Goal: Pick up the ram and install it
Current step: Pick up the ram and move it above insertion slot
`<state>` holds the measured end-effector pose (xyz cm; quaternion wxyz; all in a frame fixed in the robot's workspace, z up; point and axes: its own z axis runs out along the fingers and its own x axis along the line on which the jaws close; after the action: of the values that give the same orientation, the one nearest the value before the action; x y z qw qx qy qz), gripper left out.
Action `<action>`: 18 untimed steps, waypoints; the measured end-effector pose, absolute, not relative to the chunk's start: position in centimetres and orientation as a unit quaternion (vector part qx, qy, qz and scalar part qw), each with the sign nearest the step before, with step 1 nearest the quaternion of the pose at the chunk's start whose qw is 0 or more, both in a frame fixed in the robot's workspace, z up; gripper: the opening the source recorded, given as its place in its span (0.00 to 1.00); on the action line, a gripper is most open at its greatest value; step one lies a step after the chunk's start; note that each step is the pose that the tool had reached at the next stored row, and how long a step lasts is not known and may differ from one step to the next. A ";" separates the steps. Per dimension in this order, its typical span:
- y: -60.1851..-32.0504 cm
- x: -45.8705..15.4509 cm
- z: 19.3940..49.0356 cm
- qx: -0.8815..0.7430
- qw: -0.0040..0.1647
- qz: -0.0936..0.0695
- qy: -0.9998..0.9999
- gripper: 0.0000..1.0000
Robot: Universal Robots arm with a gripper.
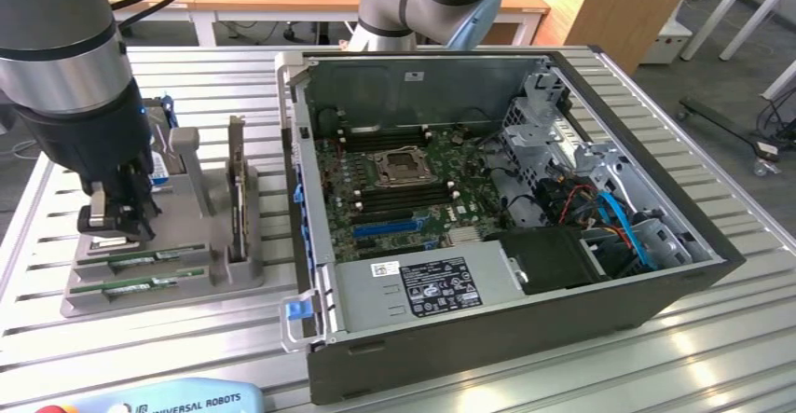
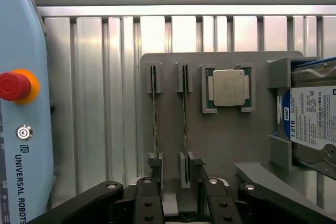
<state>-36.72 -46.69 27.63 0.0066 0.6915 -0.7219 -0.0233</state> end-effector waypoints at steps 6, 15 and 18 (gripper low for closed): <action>-46.7 -36.7 27.4 0.692 0.007 -0.023 -0.722 0.36; -46.7 -36.7 26.8 0.692 0.007 -0.023 -0.722 0.36; -46.7 -36.7 26.7 0.692 0.007 -0.023 -0.722 0.36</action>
<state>-36.73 -46.69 26.67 0.0067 0.6916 -0.7219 -0.0234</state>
